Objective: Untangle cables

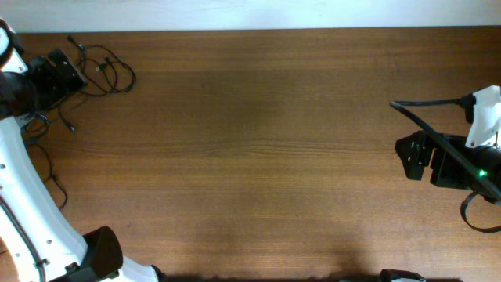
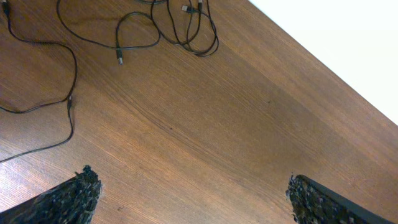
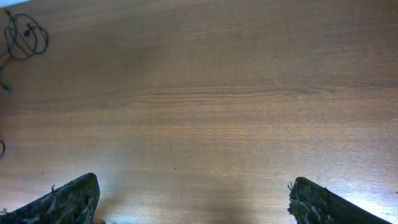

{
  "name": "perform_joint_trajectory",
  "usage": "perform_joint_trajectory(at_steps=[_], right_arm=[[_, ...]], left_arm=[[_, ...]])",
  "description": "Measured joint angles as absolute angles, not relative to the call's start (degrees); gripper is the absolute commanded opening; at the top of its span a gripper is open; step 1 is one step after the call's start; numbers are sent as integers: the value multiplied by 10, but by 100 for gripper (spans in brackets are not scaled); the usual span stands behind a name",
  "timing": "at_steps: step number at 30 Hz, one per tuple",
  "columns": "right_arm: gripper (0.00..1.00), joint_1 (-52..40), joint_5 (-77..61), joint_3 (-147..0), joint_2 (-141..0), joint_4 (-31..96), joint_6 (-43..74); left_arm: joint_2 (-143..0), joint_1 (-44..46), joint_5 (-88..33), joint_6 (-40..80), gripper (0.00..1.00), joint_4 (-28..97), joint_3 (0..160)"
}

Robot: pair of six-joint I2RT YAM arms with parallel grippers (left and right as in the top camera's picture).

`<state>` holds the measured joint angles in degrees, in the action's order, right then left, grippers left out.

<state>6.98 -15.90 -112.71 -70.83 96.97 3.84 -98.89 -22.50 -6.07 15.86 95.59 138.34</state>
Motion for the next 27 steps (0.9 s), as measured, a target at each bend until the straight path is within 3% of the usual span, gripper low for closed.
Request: perform_joint_trajectory(at_steps=[3, 7, 17, 20, 27], right_arm=[[99, 70, -159, -1127, -708, 961, 38], [99, 70, -158, -1102, -680, 856, 39], [99, 18, -142, -526, -316, 310, 31], [99, -6, -109, -348, -196, 214, 30], [99, -25, -64, -131, -79, 71, 30]], left_arm=[[-989, -225, -61, 159, 99, 956, 1383], [-989, -225, -61, 159, 99, 956, 1383], [-989, -225, -63, 159, 99, 959, 1383], [-989, -225, -63, 159, 99, 958, 1383], [-989, -225, -62, 159, 99, 959, 1383]])
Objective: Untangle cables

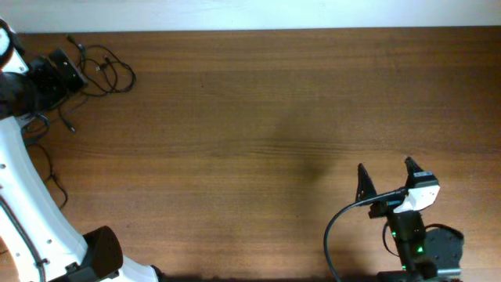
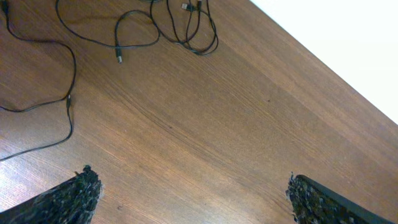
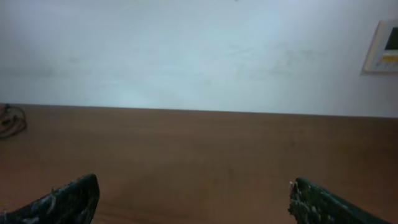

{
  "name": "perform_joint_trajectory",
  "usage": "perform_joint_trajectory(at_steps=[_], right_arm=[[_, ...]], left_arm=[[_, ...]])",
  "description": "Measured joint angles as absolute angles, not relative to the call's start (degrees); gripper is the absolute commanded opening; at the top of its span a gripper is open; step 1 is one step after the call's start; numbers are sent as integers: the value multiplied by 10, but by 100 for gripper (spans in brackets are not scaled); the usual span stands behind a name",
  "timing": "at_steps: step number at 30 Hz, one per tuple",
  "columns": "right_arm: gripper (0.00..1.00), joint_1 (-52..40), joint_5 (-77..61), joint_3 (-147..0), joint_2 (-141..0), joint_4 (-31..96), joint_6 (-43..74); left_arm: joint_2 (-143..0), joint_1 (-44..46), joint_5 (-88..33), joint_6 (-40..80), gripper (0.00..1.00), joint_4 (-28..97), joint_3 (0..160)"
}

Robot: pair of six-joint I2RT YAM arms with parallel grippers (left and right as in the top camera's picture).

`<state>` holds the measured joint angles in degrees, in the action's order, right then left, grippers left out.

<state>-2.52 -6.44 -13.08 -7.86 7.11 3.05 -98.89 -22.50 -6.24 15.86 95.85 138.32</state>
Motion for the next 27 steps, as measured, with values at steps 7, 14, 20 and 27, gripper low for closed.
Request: perform_joint_trajectory(at_steps=[7, 14, 20, 27], right_arm=[[99, -26, -39, -39, -10, 59, 30], [99, -26, -28, -9, -8, 44, 30], [99, -26, -28, -9, -8, 44, 30], [99, -26, -28, -9, -8, 44, 30]], left_arm=[[-989, -225, -63, 159, 99, 959, 1383], [-989, -225, -63, 159, 99, 958, 1383], [-989, -225, -63, 159, 99, 958, 1383], [-989, -225, -63, 159, 99, 958, 1383]])
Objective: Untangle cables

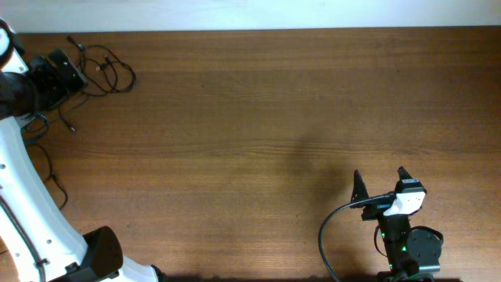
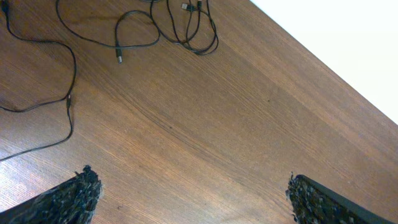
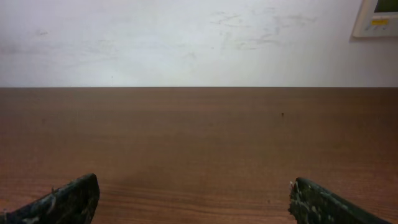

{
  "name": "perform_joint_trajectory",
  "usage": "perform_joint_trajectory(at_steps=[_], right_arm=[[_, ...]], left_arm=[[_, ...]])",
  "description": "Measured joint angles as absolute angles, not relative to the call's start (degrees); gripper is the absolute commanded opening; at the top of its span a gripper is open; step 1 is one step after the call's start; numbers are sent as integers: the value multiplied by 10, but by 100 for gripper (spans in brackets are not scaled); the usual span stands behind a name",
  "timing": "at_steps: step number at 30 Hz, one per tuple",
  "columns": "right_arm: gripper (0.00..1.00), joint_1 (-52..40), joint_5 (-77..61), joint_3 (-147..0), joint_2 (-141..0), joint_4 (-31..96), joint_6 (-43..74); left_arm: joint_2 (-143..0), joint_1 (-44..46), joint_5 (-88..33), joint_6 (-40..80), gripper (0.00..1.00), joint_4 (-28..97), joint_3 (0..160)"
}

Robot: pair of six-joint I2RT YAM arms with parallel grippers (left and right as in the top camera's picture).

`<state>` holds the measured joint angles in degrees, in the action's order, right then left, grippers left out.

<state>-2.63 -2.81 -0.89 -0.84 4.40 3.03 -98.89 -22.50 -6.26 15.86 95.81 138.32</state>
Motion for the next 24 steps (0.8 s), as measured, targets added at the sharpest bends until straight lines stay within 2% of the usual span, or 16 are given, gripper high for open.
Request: perform_joint_trajectory(at_steps=[9, 13, 15, 18, 20, 22, 23, 24], right_arm=[[99, -26, -28, -9, -8, 44, 30], [99, -26, -28, -9, -8, 43, 30], [99, -26, -28, -8, -8, 42, 30], [99, -26, -28, -8, -6, 42, 30], [99, -26, -28, -8, -6, 42, 30], [99, -26, -28, -8, -7, 42, 30], [99, -26, -27, -8, -6, 41, 30], [99, -26, -27, -8, -7, 43, 30]], left_arm=[[-988, -225, -62, 159, 99, 958, 1381], [-912, -205, -38, 159, 99, 932, 1268], [-846, -185, -19, 159, 99, 867, 1173], [-731, -141, 6, 159, 99, 684, 989], [-632, -102, 16, 159, 99, 515, 808], [-536, -77, 20, 159, 99, 387, 647], [-491, -69, 20, 158, 99, 363, 589], [-423, -63, 22, 159, 100, 260, 490]])
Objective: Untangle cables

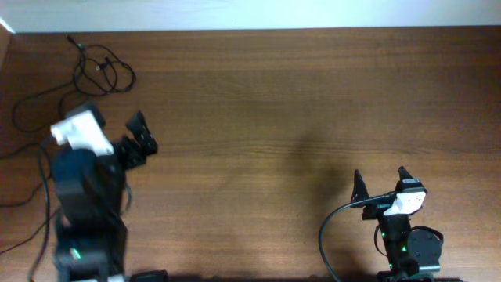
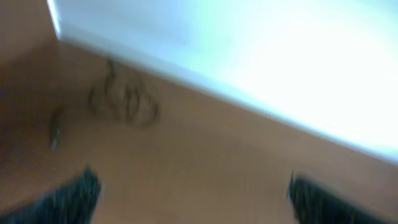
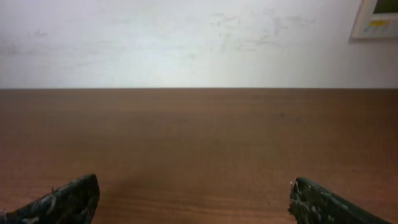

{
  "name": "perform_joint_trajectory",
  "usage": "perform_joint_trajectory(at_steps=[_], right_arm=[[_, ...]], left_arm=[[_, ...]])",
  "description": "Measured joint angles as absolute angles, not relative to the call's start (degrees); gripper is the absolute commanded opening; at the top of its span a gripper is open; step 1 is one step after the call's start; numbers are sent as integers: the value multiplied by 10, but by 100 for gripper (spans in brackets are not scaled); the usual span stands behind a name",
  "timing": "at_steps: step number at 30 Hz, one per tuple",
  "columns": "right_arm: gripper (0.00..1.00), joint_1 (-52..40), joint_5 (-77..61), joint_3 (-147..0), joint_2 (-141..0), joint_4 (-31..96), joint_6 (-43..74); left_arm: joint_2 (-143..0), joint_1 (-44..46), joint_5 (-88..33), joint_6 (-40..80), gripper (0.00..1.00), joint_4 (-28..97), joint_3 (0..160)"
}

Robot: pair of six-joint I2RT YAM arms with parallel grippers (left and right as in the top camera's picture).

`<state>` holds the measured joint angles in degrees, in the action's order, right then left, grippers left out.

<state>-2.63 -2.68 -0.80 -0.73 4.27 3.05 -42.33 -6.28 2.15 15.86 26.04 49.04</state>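
A tangle of thin black cables (image 1: 104,69) lies at the far left corner of the brown table (image 1: 266,102); a blurred left wrist view shows the tangle (image 2: 124,99) ahead near the wall. One strand (image 1: 27,106) loops off toward the left edge. My left gripper (image 1: 144,133) hangs open and empty, nearer the front than the tangle and apart from it; its left gripper (image 2: 189,186) fingers frame bare wood. My right gripper (image 1: 381,182) is open at the front right, and the right gripper (image 3: 189,186) faces the wall with nothing between its fingers.
A pale wall (image 3: 186,37) runs along the table's far edge, with a small panel (image 3: 378,17) at the upper right. More thin cable (image 1: 16,202) trails off the left edge beside the left arm's base (image 1: 82,235).
My left arm has left the far left corner beside the tangle; its gripper is now nearer the front and further right, facing the tangle. The right arm has not moved.
My left gripper stood open beside the tangle while the right gripper looked down from the right edge. The right arm then sat low at the front right, facing the wall, and stayed there. Now the left arm has drawn back from the cables, which lie as before.
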Motion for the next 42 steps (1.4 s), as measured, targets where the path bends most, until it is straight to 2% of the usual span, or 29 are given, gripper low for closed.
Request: perform_joint_trajectory(at_steps=[4, 7, 19, 42], right_arm=[[99, -26, -26, -8, -6, 42, 30], [99, -26, -26, -8, -6, 42, 30], [99, -26, -26, -8, -6, 42, 30], [99, -26, -26, -8, -6, 42, 30]], left_arm=[[-269, -58, 24, 159, 99, 148, 298], [-208, -58, 24, 159, 99, 90, 209], [-20, -33, 61, 159, 99, 54, 21], [-9, -17, 63, 159, 99, 44, 11]])
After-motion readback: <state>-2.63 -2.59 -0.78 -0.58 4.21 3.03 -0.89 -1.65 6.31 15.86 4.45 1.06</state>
